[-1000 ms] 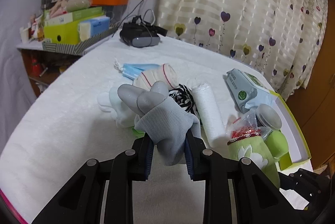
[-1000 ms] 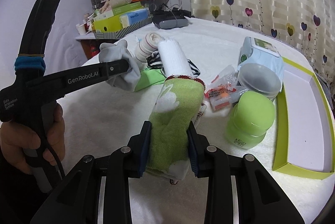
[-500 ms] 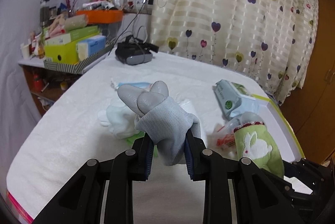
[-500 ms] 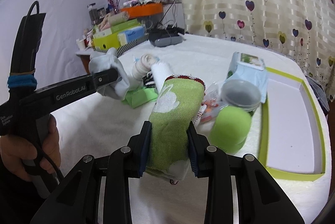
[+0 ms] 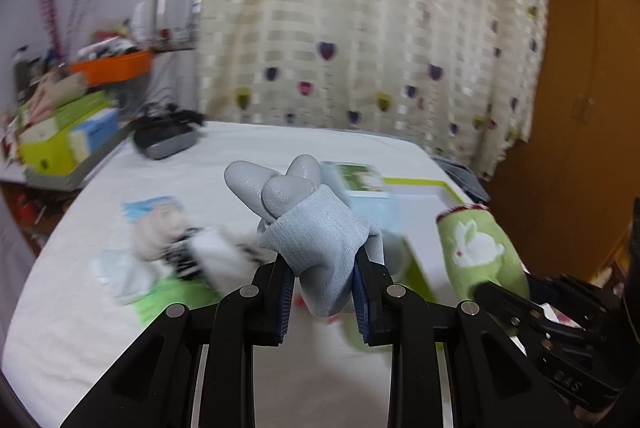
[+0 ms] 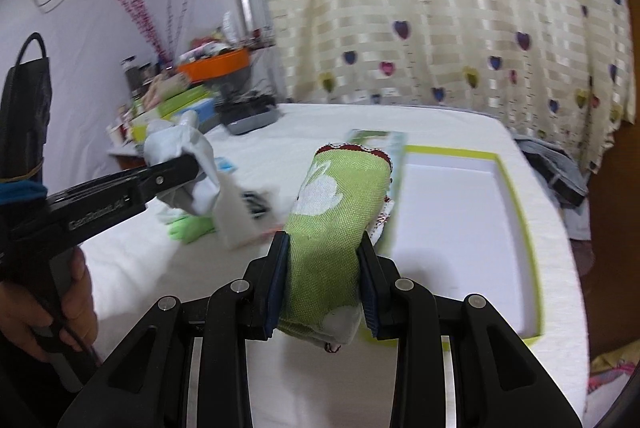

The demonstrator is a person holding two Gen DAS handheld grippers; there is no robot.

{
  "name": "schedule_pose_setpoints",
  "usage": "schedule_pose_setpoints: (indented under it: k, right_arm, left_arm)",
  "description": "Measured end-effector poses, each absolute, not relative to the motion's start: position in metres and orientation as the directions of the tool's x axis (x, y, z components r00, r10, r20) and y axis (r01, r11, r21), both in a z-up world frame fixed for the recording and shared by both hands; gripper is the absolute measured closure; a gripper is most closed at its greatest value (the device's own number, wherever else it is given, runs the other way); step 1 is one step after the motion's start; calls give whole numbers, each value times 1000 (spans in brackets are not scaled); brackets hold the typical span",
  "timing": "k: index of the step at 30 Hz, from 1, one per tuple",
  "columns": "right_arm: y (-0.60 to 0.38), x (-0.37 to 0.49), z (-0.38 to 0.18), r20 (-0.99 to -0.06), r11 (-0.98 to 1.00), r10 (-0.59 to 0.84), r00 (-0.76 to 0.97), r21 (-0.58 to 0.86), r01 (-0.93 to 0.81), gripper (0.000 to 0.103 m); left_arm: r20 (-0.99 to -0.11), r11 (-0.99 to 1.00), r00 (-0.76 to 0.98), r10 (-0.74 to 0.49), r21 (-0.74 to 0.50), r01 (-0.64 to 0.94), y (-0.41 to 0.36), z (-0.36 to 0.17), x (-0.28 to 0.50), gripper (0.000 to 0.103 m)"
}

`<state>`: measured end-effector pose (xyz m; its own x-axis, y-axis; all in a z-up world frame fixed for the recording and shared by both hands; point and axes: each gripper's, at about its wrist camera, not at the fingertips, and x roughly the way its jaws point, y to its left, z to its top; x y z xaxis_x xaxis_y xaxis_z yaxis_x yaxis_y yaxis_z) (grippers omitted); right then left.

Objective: Organize soft objects
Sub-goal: 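Carry the green sock and grey sock with both tools over the yellow-rimmed box, then open right tool to drop green sock in box while left tool drops grey sock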

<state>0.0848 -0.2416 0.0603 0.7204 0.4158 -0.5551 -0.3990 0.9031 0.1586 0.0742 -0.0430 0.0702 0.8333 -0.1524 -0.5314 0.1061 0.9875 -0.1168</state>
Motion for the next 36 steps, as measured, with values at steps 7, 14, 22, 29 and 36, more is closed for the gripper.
schedule_pose_setpoints:
  k: [7, 14, 22, 29, 36]
  right_arm:
    - [-287, 109, 49, -578, 933, 355, 735, 176, -313, 69]
    - [-316, 138, 28, -634, 948, 315, 706, 172, -268, 69]
    - [-330, 155, 9, -677, 957, 287, 677, 168, -238, 67]
    - [-341, 156, 11, -672, 968, 247, 698, 142, -205, 58]
    - [-348, 150, 16, -667, 972, 234, 707, 137, -193, 57]
  left_arm:
    - [-552, 968, 796, -248, -105, 229, -100, 67, 91, 79]
    - [-619, 941, 719, -316, -107, 321, -147, 46, 117, 79]
    - [-694, 929, 644, -322, -102, 355, -174, 15, 145, 78]
    - [-714, 920, 618, -328, -92, 381, -188, 6, 153, 77]
    - [-721, 919, 615, -319, -78, 385, -194, 3, 154, 70]
